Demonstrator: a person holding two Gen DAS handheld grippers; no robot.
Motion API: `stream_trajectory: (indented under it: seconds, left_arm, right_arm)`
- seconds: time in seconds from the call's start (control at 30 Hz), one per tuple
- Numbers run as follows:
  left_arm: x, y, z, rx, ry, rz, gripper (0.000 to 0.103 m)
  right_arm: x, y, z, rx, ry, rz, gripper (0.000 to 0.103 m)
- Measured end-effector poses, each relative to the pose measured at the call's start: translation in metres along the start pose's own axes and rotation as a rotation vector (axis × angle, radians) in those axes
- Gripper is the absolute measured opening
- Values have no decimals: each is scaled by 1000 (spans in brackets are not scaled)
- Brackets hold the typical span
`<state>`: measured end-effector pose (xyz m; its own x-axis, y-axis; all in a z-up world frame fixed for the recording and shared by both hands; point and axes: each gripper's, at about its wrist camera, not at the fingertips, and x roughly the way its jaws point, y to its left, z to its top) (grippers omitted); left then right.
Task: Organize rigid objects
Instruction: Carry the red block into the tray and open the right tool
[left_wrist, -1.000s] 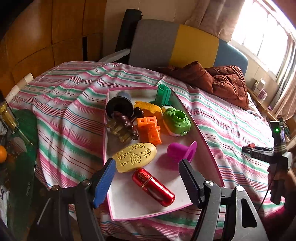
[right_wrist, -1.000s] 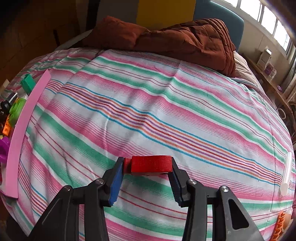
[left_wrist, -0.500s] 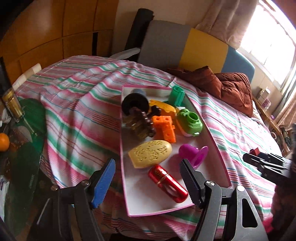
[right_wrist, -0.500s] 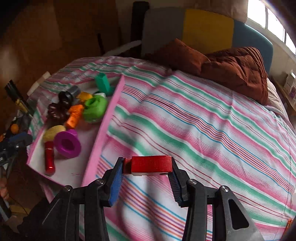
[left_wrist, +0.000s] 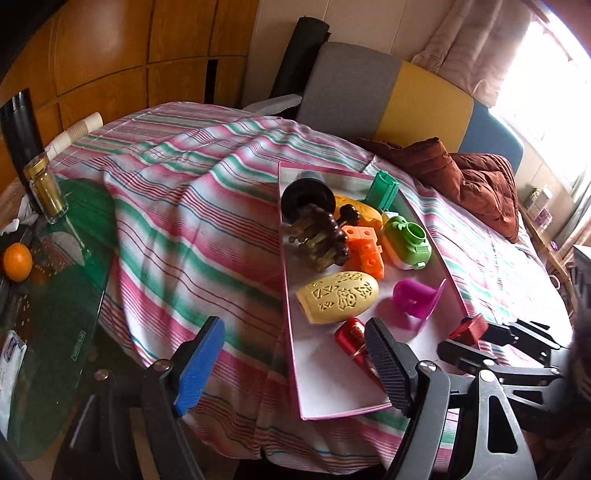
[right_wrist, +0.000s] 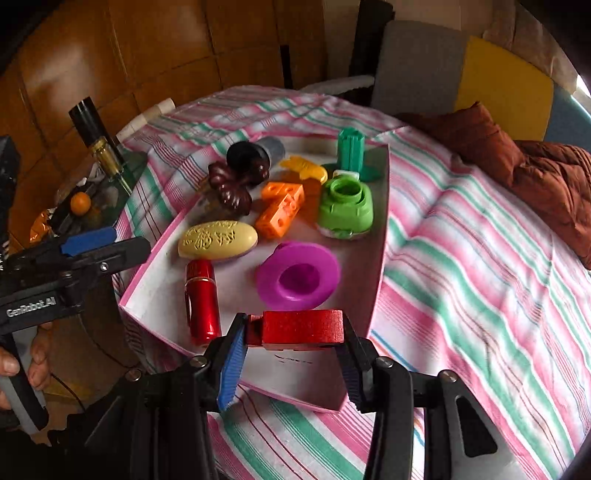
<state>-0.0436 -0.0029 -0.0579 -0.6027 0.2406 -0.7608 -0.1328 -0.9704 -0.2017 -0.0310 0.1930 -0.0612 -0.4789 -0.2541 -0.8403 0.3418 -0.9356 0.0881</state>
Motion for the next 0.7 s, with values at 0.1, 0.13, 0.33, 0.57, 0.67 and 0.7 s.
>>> stream_trajectory:
  seconds: [0.1, 0.13, 0.33, 0.57, 0.67, 0.7]
  left_arm:
    - [1, 0, -1, 5, 1, 9, 79]
    - [2, 0, -1, 8, 0, 14, 79]
    - [1, -2, -2, 20, -12, 35, 84]
    - [-5, -5, -1, 27, -37, 64, 97]
    - [-8, -6, -1, 34, -49, 93, 100]
    - [-9, -7, -1, 37, -52, 103, 101]
  right_arm:
    - [12, -2, 2, 24, 30, 4, 46]
    - [17, -3, 2, 35, 43, 10, 46]
    - [30, -1, 3, 37, 64, 7, 48]
    - [31, 3, 0, 35, 60, 0, 48]
    - [24, 4, -2, 56, 27, -12, 49]
    - [21, 3, -3, 67, 11, -14, 53]
